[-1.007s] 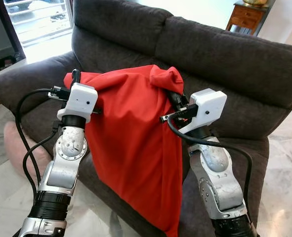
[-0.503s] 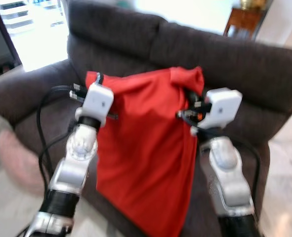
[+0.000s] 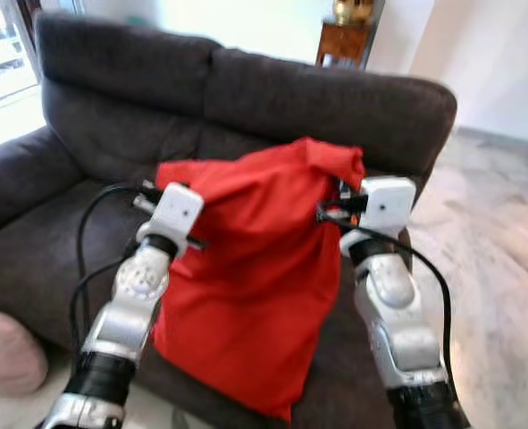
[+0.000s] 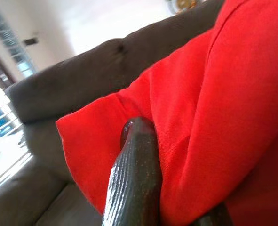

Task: Move the pillow to the sofa from floor

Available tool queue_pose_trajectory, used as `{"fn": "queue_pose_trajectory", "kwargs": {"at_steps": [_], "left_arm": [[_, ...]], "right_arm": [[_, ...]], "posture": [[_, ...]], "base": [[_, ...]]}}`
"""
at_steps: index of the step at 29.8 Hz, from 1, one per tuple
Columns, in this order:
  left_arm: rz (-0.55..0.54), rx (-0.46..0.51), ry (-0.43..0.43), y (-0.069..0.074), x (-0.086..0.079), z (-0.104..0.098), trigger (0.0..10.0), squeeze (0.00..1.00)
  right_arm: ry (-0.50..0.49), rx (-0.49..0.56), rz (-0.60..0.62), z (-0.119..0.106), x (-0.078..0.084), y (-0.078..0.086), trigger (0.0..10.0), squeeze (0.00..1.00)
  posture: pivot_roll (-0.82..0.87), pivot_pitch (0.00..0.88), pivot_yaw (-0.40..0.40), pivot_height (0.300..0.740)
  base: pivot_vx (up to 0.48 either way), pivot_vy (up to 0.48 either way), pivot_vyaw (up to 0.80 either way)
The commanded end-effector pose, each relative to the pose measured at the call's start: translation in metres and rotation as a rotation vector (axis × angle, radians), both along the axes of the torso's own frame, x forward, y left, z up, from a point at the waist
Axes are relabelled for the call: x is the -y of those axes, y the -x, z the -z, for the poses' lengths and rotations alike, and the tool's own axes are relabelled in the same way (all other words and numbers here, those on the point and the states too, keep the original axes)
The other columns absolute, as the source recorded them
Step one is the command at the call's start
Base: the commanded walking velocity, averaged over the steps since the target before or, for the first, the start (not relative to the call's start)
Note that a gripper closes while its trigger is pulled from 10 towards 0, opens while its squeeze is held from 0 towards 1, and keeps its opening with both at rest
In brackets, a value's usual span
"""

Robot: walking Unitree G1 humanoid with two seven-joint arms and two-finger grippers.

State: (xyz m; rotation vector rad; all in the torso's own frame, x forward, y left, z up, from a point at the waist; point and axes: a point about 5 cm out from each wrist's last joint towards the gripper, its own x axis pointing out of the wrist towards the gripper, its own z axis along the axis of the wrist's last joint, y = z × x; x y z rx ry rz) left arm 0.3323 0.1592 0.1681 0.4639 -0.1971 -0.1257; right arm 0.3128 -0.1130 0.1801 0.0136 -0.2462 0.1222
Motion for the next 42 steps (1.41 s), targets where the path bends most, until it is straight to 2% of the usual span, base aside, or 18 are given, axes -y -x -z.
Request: {"fn": "queue_pose_trajectory", "kwargs": {"at_steps": [1, 11, 12, 13, 14, 15, 17, 19, 28, 29, 30, 34, 35, 36, 37, 40, 41, 42], "left_arm": [[0.007, -0.009, -0.004, 0.001, 0.004, 0.001, 10.0, 0.00], [-0.029, -0.005, -0.012, 0.000, -0.002, 0.001, 10.0, 0.00], [-0.030, -0.004, -0.012, 0.000, -0.002, 0.001, 10.0, 0.07], [-0.029, -0.003, -0.011, 0.000, -0.001, 0.000, 10.0, 0.38], [-0.029, -0.003, -0.010, 0.000, -0.001, 0.000, 10.0, 0.38], [-0.028, -0.003, -0.009, 0.000, 0.000, 0.000, 10.0, 1.00], [-0.027, -0.004, -0.011, 0.000, 0.001, 0.001, 10.0, 1.00], [-0.023, -0.006, -0.020, 0.001, 0.002, 0.003, 10.0, 1.00], [-0.023, -0.007, -0.046, 0.001, 0.001, 0.005, 10.0, 1.00], [-0.021, -0.006, -0.049, 0.002, 0.002, 0.005, 10.0, 1.00], [-0.017, -0.006, -0.050, 0.002, 0.003, 0.005, 10.0, 1.00], [-0.004, -0.013, -0.060, 0.003, 0.008, 0.008, 10.0, 1.00], [-0.006, -0.025, -0.054, 0.003, 0.008, 0.011, 10.0, 0.95], [-0.009, -0.034, -0.050, 0.003, 0.007, 0.014, 10.0, 0.67], [-0.019, -0.062, -0.053, 0.004, 0.005, 0.023, 10.0, 0.00], [-0.051, -0.139, -0.062, 0.008, -0.006, 0.046, 10.0, 0.00], [-0.051, -0.139, -0.062, 0.008, -0.006, 0.046, 10.0, 0.00], [-0.091, -0.194, -0.052, 0.012, -0.017, 0.063, 10.0, 0.00]], "right_arm": [[-0.001, 0.015, -0.004, -0.003, -0.001, -0.002, 10.0, 0.00], [0.001, 0.003, -0.059, 0.000, -0.012, 0.000, 10.0, 0.00], [0.000, 0.002, -0.062, 0.000, -0.012, -0.001, 10.0, 0.00], [-0.001, 0.002, -0.063, 0.000, -0.012, -0.001, 10.0, 0.00], [-0.002, 0.001, -0.064, 0.000, -0.012, -0.001, 10.0, 0.00], [-0.001, -0.004, -0.068, 0.001, -0.013, 0.000, 10.0, 0.01], [0.010, -0.015, -0.073, 0.003, -0.013, 0.000, 10.0, 0.93], [0.039, -0.023, -0.075, 0.006, -0.014, 0.000, 10.0, 1.00], [0.048, -0.028, -0.059, 0.007, -0.012, 0.000, 10.0, 1.00], [0.053, -0.033, -0.050, 0.008, -0.011, 0.000, 10.0, 0.29], [0.064, -0.039, -0.036, 0.010, -0.009, -0.001, 10.0, 0.00], [0.079, -0.049, 0.033, 0.015, 0.005, -0.002, 10.0, 0.00], [0.085, -0.049, 0.075, 0.017, 0.016, -0.003, 10.0, 0.00], [0.090, -0.051, 0.112, 0.018, 0.025, -0.003, 10.0, 0.00], [0.112, -0.065, 0.181, 0.024, 0.043, -0.004, 10.0, 0.00], [0.147, -0.125, 0.318, 0.041, 0.079, -0.002, 10.0, 0.00], [0.147, -0.125, 0.318, 0.041, 0.079, -0.002, 10.0, 0.00], [0.167, -0.194, 0.397, 0.061, 0.102, 0.003, 10.0, 0.00]], "posture": [[0.04, 0.000, -0.084, 0.740], [0.04, 0.000, -0.085, 0.740], [0.04, 0.000, -0.085, 0.740], [0.04, 0.000, -0.085, 0.740], [0.04, 0.000, -0.085, 0.740], [0.04, 0.000, -0.085, 0.740], [0.04, 0.000, -0.085, 0.740], [0.03, 0.000, -0.086, 0.740], [0.04, 0.000, -0.087, 0.740], [0.04, 0.000, -0.087, 0.740], [0.04, 0.000, -0.088, 0.740], [0.04, 0.000, -0.087, 0.740], [0.04, 0.000, -0.083, 0.740], [0.04, 0.000, -0.083, 0.740], [0.04, 0.000, -0.082, 0.740], [0.03, 0.000, -0.080, 0.740], [0.03, 0.000, -0.080, 0.740], [0.03, 0.000, -0.079, 0.740]], "base": [[0.000, 0.000, 0.00], [0.000, 0.000, 0.00], [0.000, 0.000, 0.00], [0.000, 0.000, 0.00], [0.000, 0.000, 0.00], [0.000, 0.000, 0.00], [0.000, 0.000, 0.00], [0.000, 0.000, 0.00], [0.000, 0.000, 0.00], [0.000, 0.000, 0.00], [0.000, 0.000, 0.00], [0.000, 0.000, 0.00], [0.000, 0.000, 0.00], [0.000, 0.000, 0.00], [0.000, 0.000, 0.00], [0.000, 0.000, 0.00], [0.000, 0.000, 0.00], [0.000, 0.000, 0.00]]}}
